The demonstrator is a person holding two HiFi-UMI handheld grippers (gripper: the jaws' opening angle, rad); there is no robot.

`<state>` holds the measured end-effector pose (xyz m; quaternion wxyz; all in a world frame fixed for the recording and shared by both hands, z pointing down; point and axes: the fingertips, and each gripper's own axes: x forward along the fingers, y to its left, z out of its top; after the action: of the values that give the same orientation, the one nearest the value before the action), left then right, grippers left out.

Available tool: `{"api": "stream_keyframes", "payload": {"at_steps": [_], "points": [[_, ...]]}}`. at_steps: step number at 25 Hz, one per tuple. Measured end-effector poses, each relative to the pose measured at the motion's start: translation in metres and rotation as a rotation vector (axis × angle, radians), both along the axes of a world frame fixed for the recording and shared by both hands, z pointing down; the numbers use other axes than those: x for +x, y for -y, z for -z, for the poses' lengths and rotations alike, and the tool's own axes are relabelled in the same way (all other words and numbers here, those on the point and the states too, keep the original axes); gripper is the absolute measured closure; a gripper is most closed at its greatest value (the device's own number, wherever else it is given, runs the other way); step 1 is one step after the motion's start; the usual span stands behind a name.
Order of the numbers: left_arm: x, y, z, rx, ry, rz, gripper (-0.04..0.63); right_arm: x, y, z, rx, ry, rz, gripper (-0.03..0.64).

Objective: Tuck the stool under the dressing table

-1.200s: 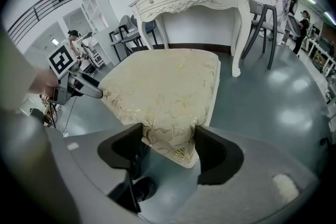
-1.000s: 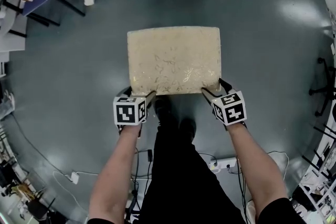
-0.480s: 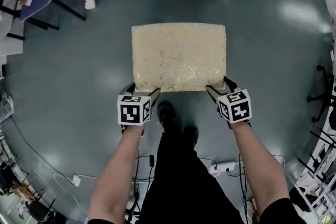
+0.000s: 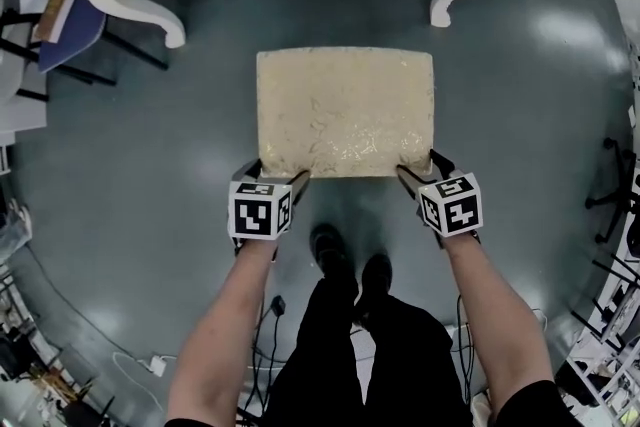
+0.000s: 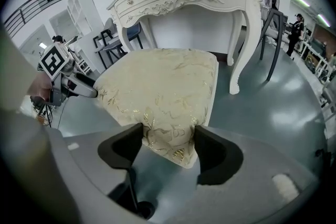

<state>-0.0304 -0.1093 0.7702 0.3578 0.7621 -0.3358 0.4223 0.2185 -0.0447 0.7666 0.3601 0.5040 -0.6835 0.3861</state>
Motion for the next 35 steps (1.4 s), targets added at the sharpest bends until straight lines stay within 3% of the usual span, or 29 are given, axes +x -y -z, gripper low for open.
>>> {"api": "stream_keyframes", "payload": {"at_steps": [26,35], "points": [[0.038,0.129,0.005,-0.012,0.035,0.134,0.167,0.043,0.157,0.01,0.071,0.038,0.121,0.299],[0.054,0.183,0.009,0.049,0.006,0.154,0.166,0.06,0.211,0.013,0.084,0.038,0.112,0.299]]}}
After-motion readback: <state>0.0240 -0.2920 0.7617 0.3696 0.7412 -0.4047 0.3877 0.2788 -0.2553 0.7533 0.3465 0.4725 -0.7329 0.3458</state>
